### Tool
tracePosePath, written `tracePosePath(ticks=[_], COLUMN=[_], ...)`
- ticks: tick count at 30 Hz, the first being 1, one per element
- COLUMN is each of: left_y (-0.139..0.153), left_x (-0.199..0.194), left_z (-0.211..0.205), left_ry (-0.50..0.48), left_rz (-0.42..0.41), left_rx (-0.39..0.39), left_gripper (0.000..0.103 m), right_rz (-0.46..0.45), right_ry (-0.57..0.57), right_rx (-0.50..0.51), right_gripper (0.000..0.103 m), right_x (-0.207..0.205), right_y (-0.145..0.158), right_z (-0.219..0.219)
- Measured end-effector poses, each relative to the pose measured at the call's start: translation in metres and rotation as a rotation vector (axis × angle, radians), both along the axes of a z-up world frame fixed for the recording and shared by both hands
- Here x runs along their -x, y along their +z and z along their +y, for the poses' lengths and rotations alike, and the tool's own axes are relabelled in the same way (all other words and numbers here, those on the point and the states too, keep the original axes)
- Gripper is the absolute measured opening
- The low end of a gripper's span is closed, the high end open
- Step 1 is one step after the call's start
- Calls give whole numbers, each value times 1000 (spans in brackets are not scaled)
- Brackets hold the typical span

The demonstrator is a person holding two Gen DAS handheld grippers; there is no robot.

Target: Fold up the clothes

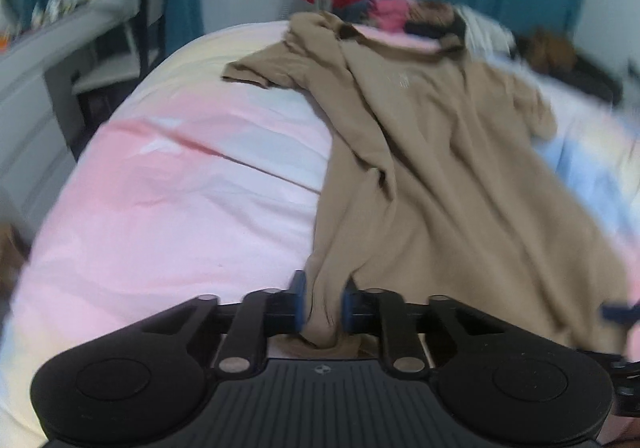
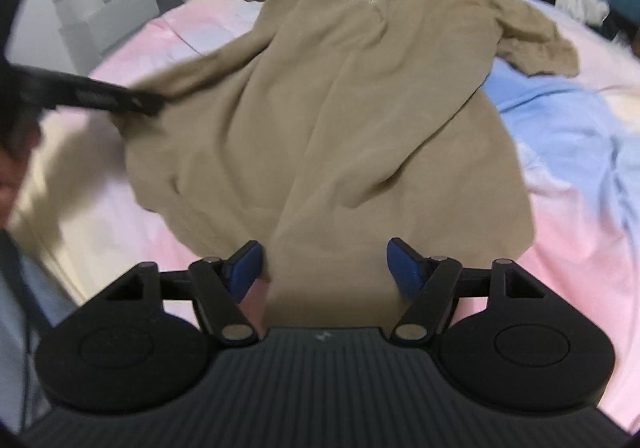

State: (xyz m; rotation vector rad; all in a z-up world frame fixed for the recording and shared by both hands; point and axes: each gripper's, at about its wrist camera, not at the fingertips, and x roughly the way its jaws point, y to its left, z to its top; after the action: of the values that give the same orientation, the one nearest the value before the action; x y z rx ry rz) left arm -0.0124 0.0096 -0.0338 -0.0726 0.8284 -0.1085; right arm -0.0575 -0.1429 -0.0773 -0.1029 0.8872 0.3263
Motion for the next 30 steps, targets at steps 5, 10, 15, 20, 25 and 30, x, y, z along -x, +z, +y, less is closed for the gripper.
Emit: tracePosePath(ticks=[5,10,15,20,25,30], left_y=[20,33,50,51,33,27], left_x=[12,22,36,44,33,23], left_z=[54,96,114,116,108,98], left_ry=[99,137,127,136,168,145], left_rz=[5,31,69,179,283,298], left_rx=[368,638,719,625,410,295], left_gripper=[8,7,5,4,4,10], right_rz=[1,36,61,134,173,123], right_ry=[-161,-365,-414,-403,-329,-236], right_rx=[-172,-482,-639,-610,-492,-337], right_gripper=[8,5,5,5,5,7], right_x=[0,5,12,22,34,38], right_y=[22,46,67,69,59,64], right_z=[-47,-116,-153,-162,-142,-115])
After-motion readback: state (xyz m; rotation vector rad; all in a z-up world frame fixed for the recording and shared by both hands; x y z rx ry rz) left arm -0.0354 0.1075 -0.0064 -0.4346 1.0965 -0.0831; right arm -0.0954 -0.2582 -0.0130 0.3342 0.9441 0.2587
